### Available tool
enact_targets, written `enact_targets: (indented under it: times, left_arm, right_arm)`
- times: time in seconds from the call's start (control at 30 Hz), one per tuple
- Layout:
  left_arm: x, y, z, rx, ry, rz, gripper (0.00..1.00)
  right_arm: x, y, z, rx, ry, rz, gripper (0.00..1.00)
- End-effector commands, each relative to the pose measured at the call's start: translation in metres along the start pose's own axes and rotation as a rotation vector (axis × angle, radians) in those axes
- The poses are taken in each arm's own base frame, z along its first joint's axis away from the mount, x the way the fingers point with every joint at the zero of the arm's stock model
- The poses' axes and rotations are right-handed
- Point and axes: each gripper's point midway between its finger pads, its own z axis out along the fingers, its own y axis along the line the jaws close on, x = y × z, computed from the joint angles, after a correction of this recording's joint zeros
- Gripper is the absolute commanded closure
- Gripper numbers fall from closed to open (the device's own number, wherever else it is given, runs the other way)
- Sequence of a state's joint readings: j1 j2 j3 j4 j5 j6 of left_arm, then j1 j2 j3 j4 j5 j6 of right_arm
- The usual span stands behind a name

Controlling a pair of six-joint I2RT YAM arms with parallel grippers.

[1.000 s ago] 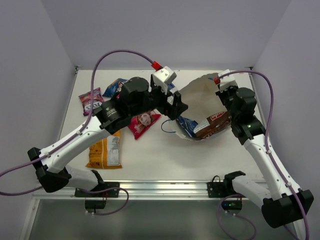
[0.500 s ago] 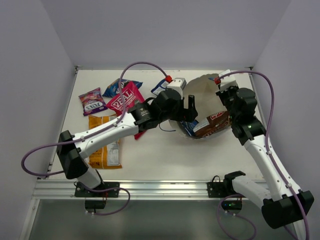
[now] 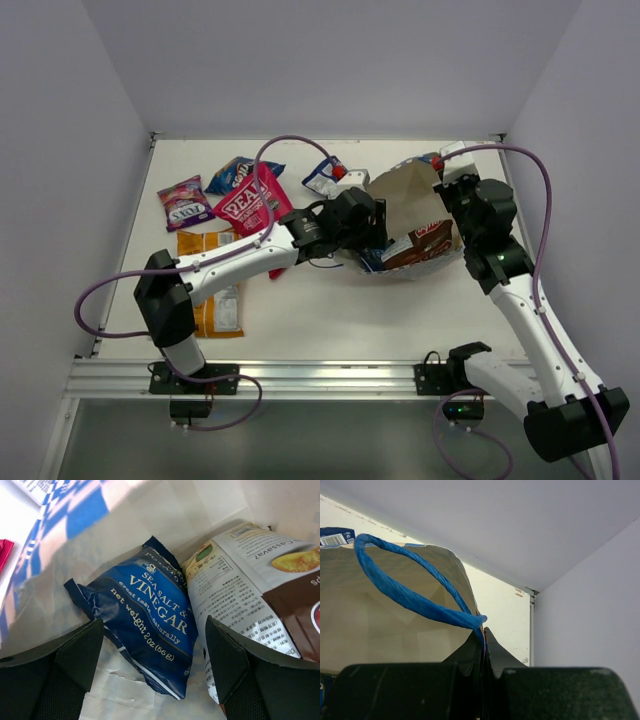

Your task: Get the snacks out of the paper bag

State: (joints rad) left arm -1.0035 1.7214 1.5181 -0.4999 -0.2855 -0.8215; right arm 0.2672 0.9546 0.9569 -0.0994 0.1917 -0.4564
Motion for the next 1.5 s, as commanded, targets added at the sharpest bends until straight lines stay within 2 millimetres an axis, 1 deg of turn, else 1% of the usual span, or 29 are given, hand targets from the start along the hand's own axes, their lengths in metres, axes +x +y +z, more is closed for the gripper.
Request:
enact_targets:
  times: [0.0,0.07,0.17,0.37,0.47,0.57,0.6,0.67,0.73,0.77,0.83,0.87,0.9,0.93,0.97,1.0,1.03,1.07,1.1,1.17,1.2,1.27,1.3,1.33,1.37,1.43,1.47]
  left_arm:
    - [-0.006,0.007,-0.005,-0.047,-0.022,-0.038,0.12]
    - [-0.004,0.015,-0.007,-0.082,-0.012,-0.039,0.12]
    - [0.002,0.019,-0.007,-0.102,0.008,-0.046,0.12]
    - [-0.001,0.021,-0.013,-0.118,0.003,-0.056,0.11]
    - [0.001,0.016,-0.005,-0.108,0.01,-0.069,0.12]
    - [0.008,0.014,0.007,-0.103,0.023,-0.089,0.14]
    - [0.012,0.016,0.013,-0.112,0.027,-0.092,0.16]
    - [0.012,0.017,0.019,-0.118,0.013,-0.111,0.19]
    - [0.015,0.021,0.027,-0.131,0.008,-0.116,0.26]
    - [0.014,0.02,0.029,-0.127,0.001,-0.132,0.29]
    - [0.014,0.024,0.034,-0.139,-0.005,-0.142,0.42]
    - [0.012,0.024,0.033,-0.14,-0.015,-0.148,0.5]
    - [0.007,0.024,0.031,-0.139,-0.031,-0.152,0.68]
    - [0.002,0.024,0.028,-0.137,-0.049,-0.155,0.77]
    - [-0.009,0.019,0.02,-0.12,-0.079,-0.156,0.92]
    - [-0.017,0.017,0.015,-0.109,-0.1,-0.156,0.97]
    - [-0.024,0.014,0.01,-0.097,-0.121,-0.153,1.0]
    - [-0.031,0.011,0.005,-0.083,-0.14,-0.136,1.0]
    - [-0.045,0.003,-0.006,-0.054,-0.167,-0.137,1.0]
    - [-0.059,-0.01,-0.02,0.0,-0.185,-0.096,1.0]
    - [-0.076,-0.023,-0.034,0.046,-0.211,-0.092,1.0]
    - [-0.088,-0.038,-0.052,0.105,-0.217,-0.048,1.0]
    - [-0.099,-0.045,-0.067,0.142,-0.237,-0.043,1.0]
    - [-0.114,-0.054,-0.084,0.181,-0.268,-0.025,1.0]
    - [-0.12,-0.057,-0.093,0.194,-0.28,-0.015,1.0]
    - [-0.146,-0.062,-0.125,0.229,-0.351,-0.002,1.0]
    - [-0.152,-0.063,-0.135,0.237,-0.367,0.003,1.0]
  right_arm:
    - [-0.018,-0.012,-0.005,0.044,-0.068,0.028,1.0]
    - [-0.018,-0.009,-0.005,0.032,-0.067,0.038,1.0]
    - [-0.019,-0.008,-0.005,0.026,-0.07,0.05,1.0]
    - [-0.02,-0.007,-0.005,0.023,-0.078,0.059,1.0]
    - [-0.018,-0.003,-0.003,0.01,-0.074,0.071,1.0]
    - [-0.014,0.001,-0.001,0.0,-0.063,0.074,1.0]
    - [-0.014,0.0,-0.002,0.003,-0.065,0.075,1.0]
    - [-0.014,0.001,-0.002,0.004,-0.068,0.074,1.0]
    - [-0.014,0.0,-0.003,0.005,-0.073,0.076,1.0]
    - [-0.013,0.002,-0.003,-0.001,-0.072,0.077,1.0]
    - [-0.013,0.002,-0.004,0.0,-0.073,0.076,1.0]
    - [-0.012,0.002,-0.004,-0.001,-0.072,0.074,1.0]
    - [-0.011,0.002,-0.004,0.002,-0.071,0.072,1.0]
    - [-0.011,0.002,-0.004,0.004,-0.072,0.07,1.0]
    - [-0.011,0.002,-0.004,0.008,-0.075,0.069,1.0]
    - [-0.01,0.001,-0.004,0.01,-0.076,0.069,1.0]
    - [-0.009,0.001,-0.004,0.011,-0.072,0.069,1.0]
    - [-0.009,0.002,-0.002,0.009,-0.071,0.068,1.0]
    - [-0.007,0.003,-0.002,0.009,-0.066,0.068,1.0]
    - [-0.005,0.002,-0.001,0.014,-0.059,0.062,1.0]
    - [-0.003,0.002,0.0,0.018,-0.054,0.059,1.0]
    - [0.002,0.002,0.001,0.028,-0.041,0.046,1.0]
    - [0.003,0.001,0.001,0.031,-0.036,0.042,1.0]
    - [0.006,0.001,0.001,0.035,-0.029,0.034,1.0]
    - [0.007,0.0,0.002,0.042,-0.024,0.032,1.0]
    - [0.009,0.0,0.003,0.044,-0.018,0.029,1.0]
    - [0.009,0.0,0.003,0.045,-0.016,0.029,1.0]
